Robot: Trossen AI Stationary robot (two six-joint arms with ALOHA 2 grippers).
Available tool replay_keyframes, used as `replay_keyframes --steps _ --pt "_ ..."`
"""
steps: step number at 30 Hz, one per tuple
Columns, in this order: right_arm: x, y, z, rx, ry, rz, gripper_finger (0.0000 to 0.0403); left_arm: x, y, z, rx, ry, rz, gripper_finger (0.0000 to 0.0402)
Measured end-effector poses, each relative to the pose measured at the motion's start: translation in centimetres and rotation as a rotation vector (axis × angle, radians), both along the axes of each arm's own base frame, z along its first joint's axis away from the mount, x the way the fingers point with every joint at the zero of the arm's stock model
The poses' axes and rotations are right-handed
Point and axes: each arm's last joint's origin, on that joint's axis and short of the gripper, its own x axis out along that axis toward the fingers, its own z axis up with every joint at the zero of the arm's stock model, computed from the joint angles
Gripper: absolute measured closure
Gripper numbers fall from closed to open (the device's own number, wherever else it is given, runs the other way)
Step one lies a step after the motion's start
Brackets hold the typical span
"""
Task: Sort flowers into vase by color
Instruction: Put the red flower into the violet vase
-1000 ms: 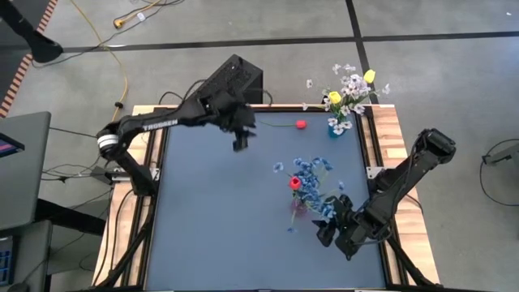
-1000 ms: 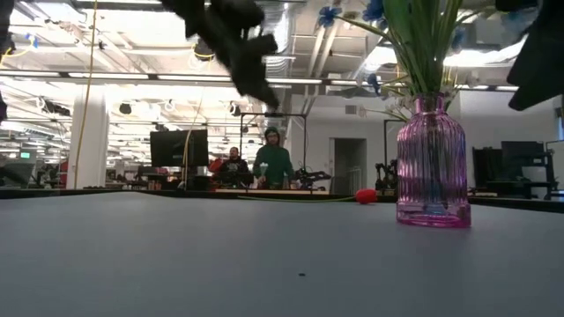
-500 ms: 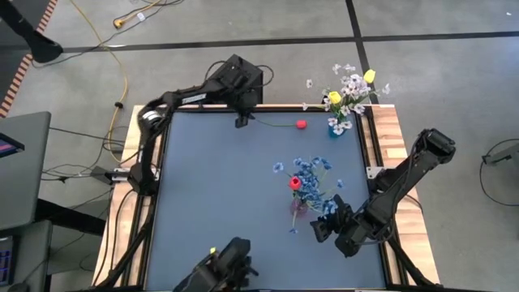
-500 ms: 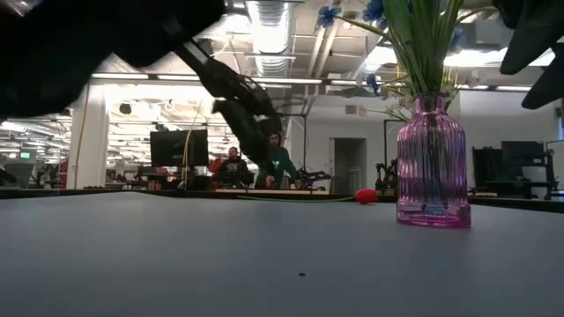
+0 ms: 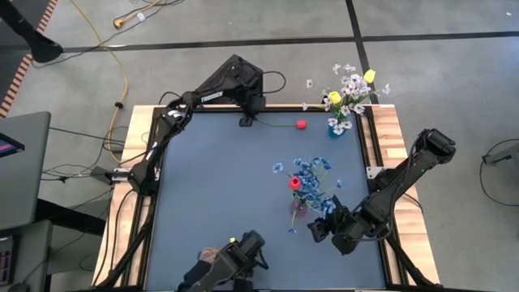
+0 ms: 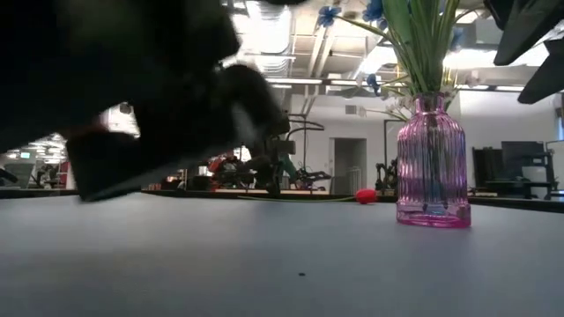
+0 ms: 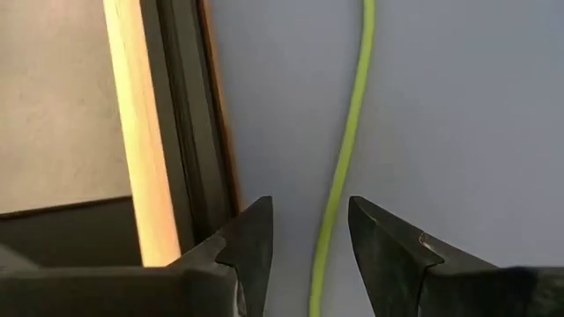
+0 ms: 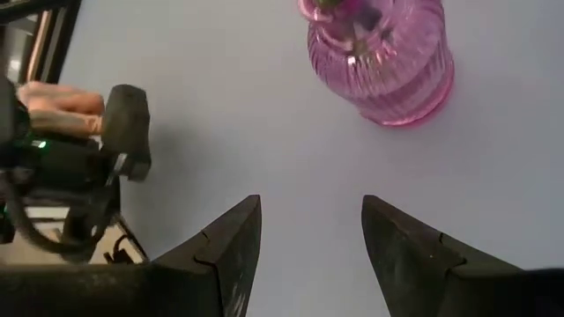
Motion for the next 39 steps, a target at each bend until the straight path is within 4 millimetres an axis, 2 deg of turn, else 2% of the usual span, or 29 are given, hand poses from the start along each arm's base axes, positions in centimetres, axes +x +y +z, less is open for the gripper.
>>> replay_keyframes --steps 7,11,14,18,23,28,32,39 --pt "-0.2 0.7 0.8 0.051 0.021 0.056 0.018 -0.4 -0.3 -2.4 0.013 0.112 -0.027 0.0264" --pt "-0.2 1.0 1.2 0.062 0.021 0.075 0.018 -0.3 -0.2 -2.4 0.008 0.107 -0.001 0.0272" --pt "-0.1 1.1 1.5 0.058 0.015 0.085 0.018 -0.3 -0.3 -2.5 0.005 0.117 -0.01 0.0305" --pt "0.0 1.2 1.9 0.05 0.011 0.098 0.018 -0.4 -0.6 -2.6 -0.005 0.146 0.01 0.0382" --pt "-0.1 1.1 2.1 0.035 0.026 0.099 0.018 -0.6 -0.8 -2.6 -0.046 0.155 0.041 0.0399" --pt "-0.1 1.1 2.1 0.033 0.027 0.099 0.018 -1.2 -1.4 -0.8 -0.164 0.117 0.064 0.0401" --pt "-0.1 1.1 2.1 0.02 0.027 0.112 0.018 -1.8 -3.0 1.9 -0.242 0.115 0.028 0.0401" --pt "0.2 0.8 2.1 -0.045 0.019 0.178 0.018 -3.3 -8.1 7.9 -0.411 0.026 -0.093 0.0401"
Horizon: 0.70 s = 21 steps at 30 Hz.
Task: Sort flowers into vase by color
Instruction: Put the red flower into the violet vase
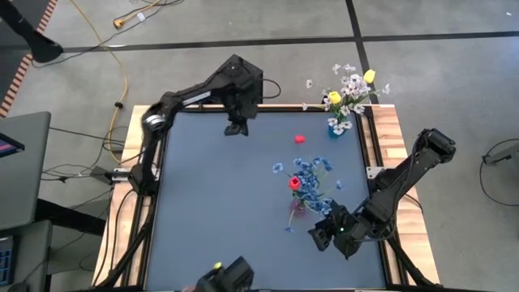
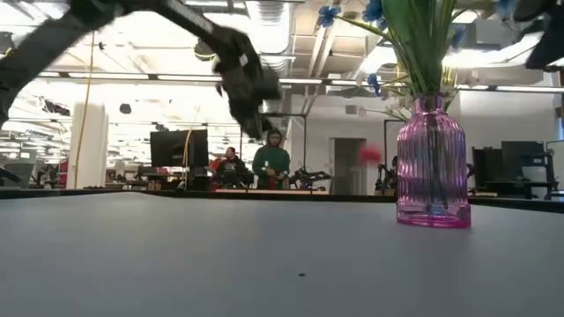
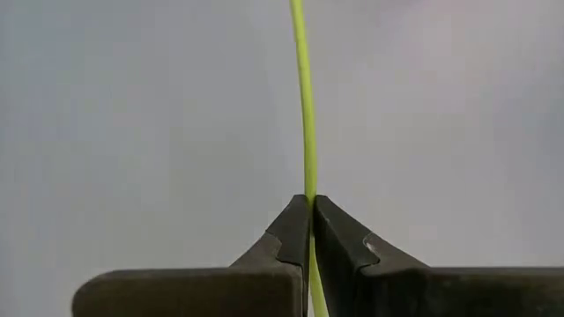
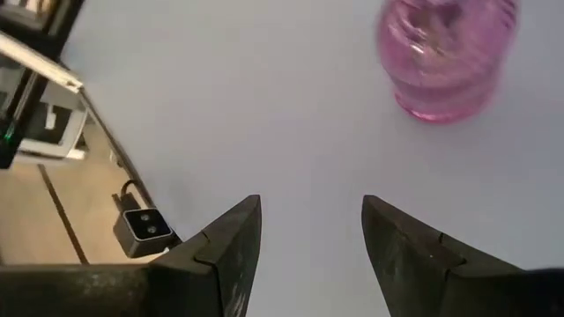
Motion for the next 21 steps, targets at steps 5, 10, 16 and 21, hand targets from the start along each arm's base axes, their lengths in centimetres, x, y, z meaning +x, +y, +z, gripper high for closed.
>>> replay_keyframes --steps 5,10,16,21 --pt "0.2 0.1 1.0 -0.019 -0.076 0.087 0.018 -3.3 -3.7 5.1 0.04 -0.115 0.05 0.0401" --pt "-0.9 0.9 3.5 0.039 -0.212 0.263 0.018 -7.8 -7.7 8.6 0.089 -0.232 0.264 0.0401" --pt "-3.5 1.7 9.1 0.119 -0.589 0.519 0.018 -11.1 -13.6 11.5 0.025 -0.516 0.453 0.0401" --pt "-5.0 -0.3 13.9 -0.044 -0.988 0.583 0.018 -12.2 -18.6 13.6 -0.095 -0.853 0.501 0.0401"
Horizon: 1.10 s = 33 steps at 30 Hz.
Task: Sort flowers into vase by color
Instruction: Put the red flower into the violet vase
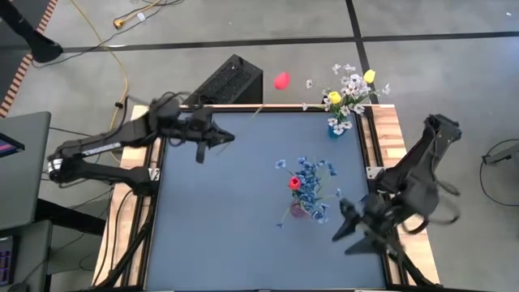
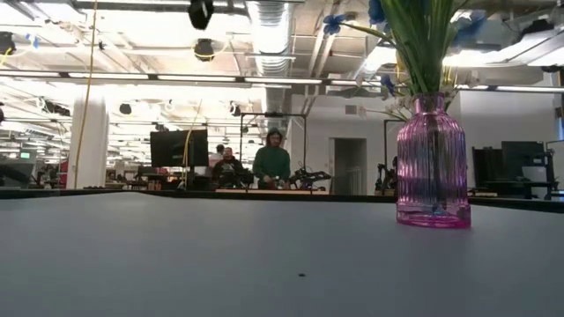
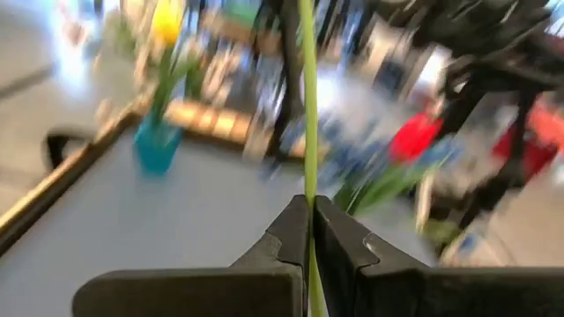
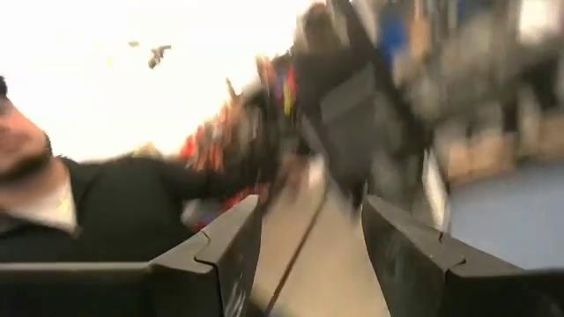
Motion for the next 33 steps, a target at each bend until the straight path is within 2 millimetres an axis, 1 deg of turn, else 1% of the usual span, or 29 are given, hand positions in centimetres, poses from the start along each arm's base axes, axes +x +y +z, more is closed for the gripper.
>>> replay_keyframes --steps 2,4,7,11,15,19,23,27,30,33 --pt "-0.2 -1.1 1.7 -0.042 -0.171 -0.087 0.018 -0.2 -1.5 0.4 -0.013 -0.11 0.005 0.0401" --pt "-0.1 -2.2 2.9 -0.09 -0.301 -0.208 0.018 -0.2 -2.6 0.8 -0.019 -0.184 0.005 0.0401" --pt "0.8 -3.8 3.7 -0.189 -0.381 -0.378 0.018 0.1 -3.9 1.0 -0.016 -0.214 0.015 0.0401" --pt "3.5 -6.0 3.3 -0.292 -0.358 -0.494 0.018 1.4 -5.4 1.1 -0.01 -0.276 -0.018 0.0401" --pt "6.2 -8.9 2.9 -0.313 -0.315 -0.545 0.018 3.4 -7.1 0.7 -0.019 -0.325 -0.096 0.0401" --pt "7.8 -10.9 2.7 -0.367 -0.29 -0.606 0.018 5.3 -8.5 0.0 -0.031 -0.366 -0.147 0.0401" --pt "9.1 -12.0 3.0 -0.402 -0.275 -0.546 0.018 6.6 -9.1 -0.6 -0.072 -0.388 -0.165 0.0401" --pt "10.2 -12.6 3.3 -0.426 -0.242 -0.525 0.018 8.2 -9.9 -1.2 -0.088 -0.356 -0.189 0.0401" --pt "10.9 -13.1 3.3 -0.444 -0.213 -0.521 0.018 9.2 -10.2 -1.3 -0.075 -0.35 -0.2 0.0401" --pt "11.1 -13.3 3.3 -0.454 -0.195 -0.496 0.018 9.7 -10.2 -1.2 -0.074 -0.352 -0.201 0.0401"
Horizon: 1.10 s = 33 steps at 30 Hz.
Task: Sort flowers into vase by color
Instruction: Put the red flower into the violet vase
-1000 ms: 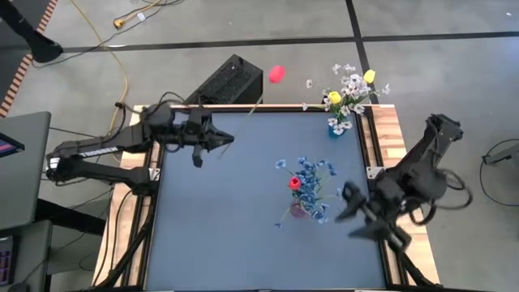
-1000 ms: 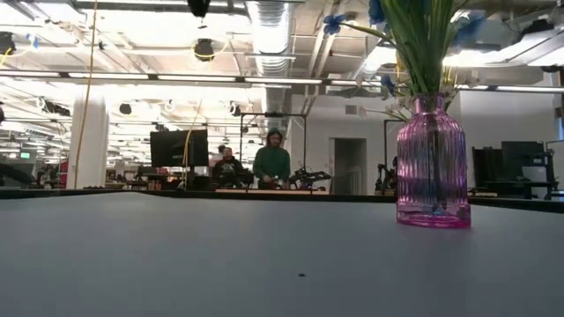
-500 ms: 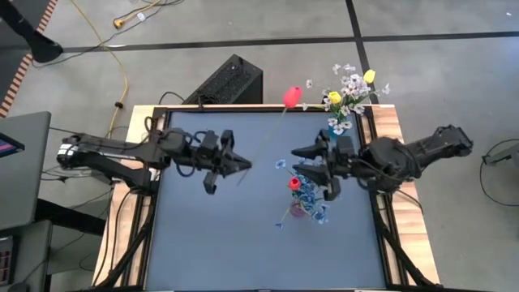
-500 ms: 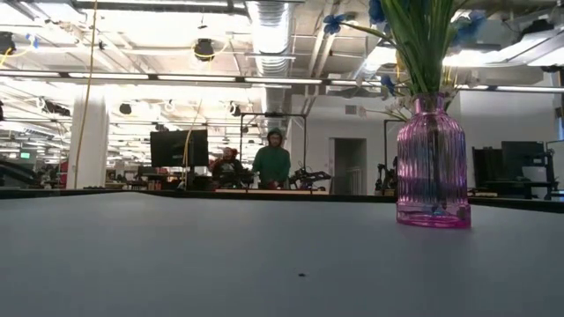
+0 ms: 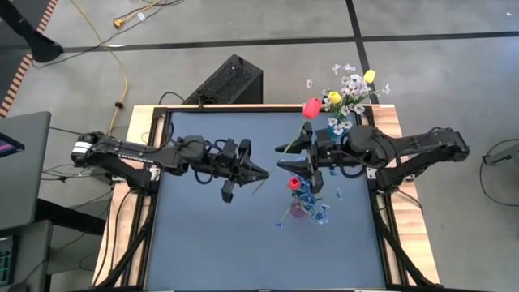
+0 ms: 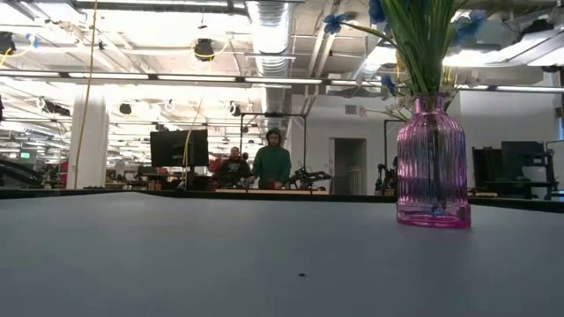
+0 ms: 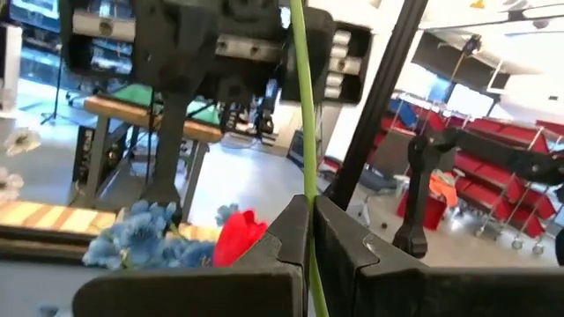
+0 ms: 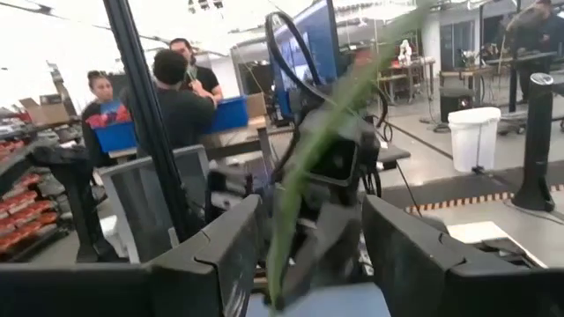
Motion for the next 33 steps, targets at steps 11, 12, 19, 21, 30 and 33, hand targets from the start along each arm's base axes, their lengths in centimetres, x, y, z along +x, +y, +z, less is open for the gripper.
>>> replay_keyframes --steps 11,12,19,21,30,33 --pt "-0.2 0.0 0.3 -0.015 -0.018 0.019 0.0187 0.2 0.2 -0.3 0.012 0.036 0.059 0.0401" --pt "-0.2 0.0 0.4 -0.015 -0.021 0.018 0.0193 0.2 0.2 -0.4 0.012 0.044 0.064 0.0401" --pt "-0.2 0.0 0.3 -0.023 -0.019 0.013 0.028 0.2 0.2 -0.4 0.023 0.046 0.071 0.0401" --pt "-0.2 -0.1 0.3 -0.025 -0.015 0.007 0.0309 0.2 0.2 -0.4 0.023 0.046 0.072 0.0401" --pt "-1.6 0.2 1.0 -0.048 -0.024 0.017 0.0378 0.2 0.1 -0.4 0.054 0.044 0.06 0.0388" --pt "-3.4 0.3 1.8 -0.039 -0.033 0.03 0.0378 0.2 0.0 -0.4 0.068 0.042 0.039 0.0355"
